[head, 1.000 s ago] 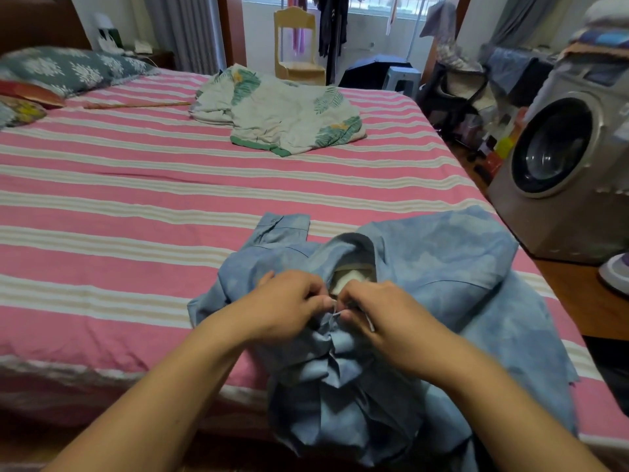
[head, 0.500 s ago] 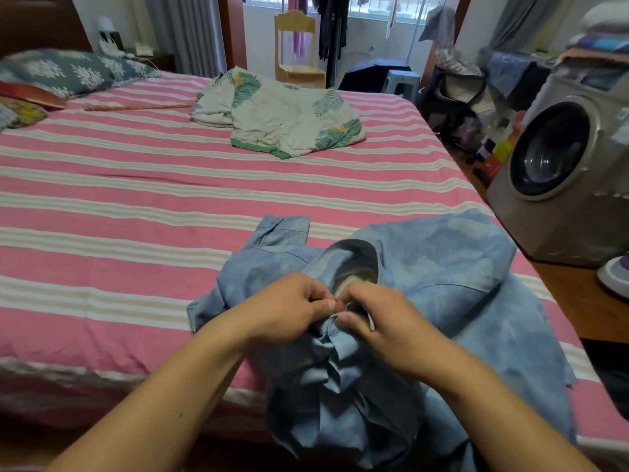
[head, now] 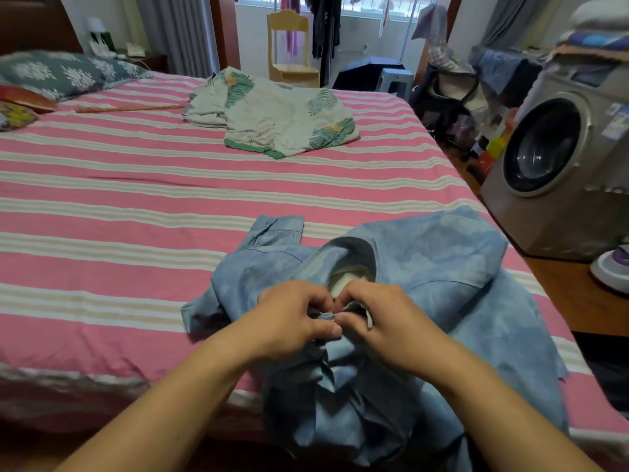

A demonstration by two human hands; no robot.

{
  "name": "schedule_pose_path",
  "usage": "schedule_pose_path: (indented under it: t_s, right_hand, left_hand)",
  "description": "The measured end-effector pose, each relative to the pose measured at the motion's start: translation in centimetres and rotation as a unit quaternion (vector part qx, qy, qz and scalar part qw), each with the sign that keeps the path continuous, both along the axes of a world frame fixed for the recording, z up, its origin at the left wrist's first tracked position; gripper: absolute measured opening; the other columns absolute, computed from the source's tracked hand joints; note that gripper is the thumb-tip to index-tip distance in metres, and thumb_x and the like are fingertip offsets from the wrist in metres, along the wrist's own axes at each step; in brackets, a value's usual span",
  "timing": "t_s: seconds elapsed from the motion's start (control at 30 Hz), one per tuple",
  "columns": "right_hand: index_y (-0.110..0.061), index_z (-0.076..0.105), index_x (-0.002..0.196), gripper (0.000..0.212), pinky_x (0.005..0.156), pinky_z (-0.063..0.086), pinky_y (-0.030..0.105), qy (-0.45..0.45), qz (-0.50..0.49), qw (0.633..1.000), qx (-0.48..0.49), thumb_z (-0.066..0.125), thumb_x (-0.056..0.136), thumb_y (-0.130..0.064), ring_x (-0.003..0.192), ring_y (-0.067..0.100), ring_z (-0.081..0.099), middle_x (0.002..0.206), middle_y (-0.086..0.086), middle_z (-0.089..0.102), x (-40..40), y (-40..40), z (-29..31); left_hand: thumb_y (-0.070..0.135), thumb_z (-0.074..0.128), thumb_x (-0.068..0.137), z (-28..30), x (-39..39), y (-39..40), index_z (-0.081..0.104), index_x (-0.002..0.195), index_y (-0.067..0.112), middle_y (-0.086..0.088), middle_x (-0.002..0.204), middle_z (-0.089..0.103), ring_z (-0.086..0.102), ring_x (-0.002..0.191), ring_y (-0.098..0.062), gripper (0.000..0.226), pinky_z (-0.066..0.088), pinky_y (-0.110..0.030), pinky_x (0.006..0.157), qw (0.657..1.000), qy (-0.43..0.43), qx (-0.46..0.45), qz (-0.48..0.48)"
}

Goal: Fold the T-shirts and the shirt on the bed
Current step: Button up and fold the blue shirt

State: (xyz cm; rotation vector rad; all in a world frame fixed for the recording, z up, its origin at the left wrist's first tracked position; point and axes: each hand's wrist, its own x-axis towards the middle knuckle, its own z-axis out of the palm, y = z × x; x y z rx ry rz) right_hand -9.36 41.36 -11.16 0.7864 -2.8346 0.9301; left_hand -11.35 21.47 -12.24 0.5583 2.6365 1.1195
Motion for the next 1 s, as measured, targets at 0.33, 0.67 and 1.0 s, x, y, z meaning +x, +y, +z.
schedule_pose_path:
  t_s: [0.33,0.67,1.0]
  right_hand:
    - [-0.030,0.064,0.123,0.040,0.094,0.045,0.015,-0.280,0.060,0.958,0.023,0.067,0.091,-0.005,0.110,-0.005,0.060,0.115,-0.019,0.067,3.3,5.6,4.5]
    - [-0.008,0.064,0.110,0.025,0.083,0.044,0.039,-0.091,-0.369,0.921,0.084,0.058,0.094,-0.027,0.110,0.039,0.059,0.111,0.017,0.068,0.3,4.3,-1.6]
    - [-0.010,0.058,0.069,0.030,0.065,0.041,0.033,-0.097,-0.447,0.829,-0.322,0.052,0.099,-0.009,0.071,0.018,0.051,0.064,0.000,0.054,0.1,3.7,-3.9]
  left_hand:
    - [0.018,0.057,0.079,-2.4,4.7,3.5,0.064,0.079,0.025,0.007,0.071,0.052,0.055,0.073,-0.019,0.010,0.037,-0.055,0.107,0.873,0.439,-0.196,-0.089]
    - [0.040,0.064,0.092,-1.8,5.7,4.0,0.060,0.126,0.021,-0.006,0.132,0.046,0.047,0.121,-0.030,0.039,0.044,-0.045,0.103,0.949,0.284,-0.035,0.132]
    - [-0.001,0.045,0.103,0.2,1.5,1.4,0.063,0.092,0.003,-0.015,0.085,0.064,0.064,0.081,-0.022,0.021,0.064,-0.034,0.072,0.738,-0.360,0.512,0.253]
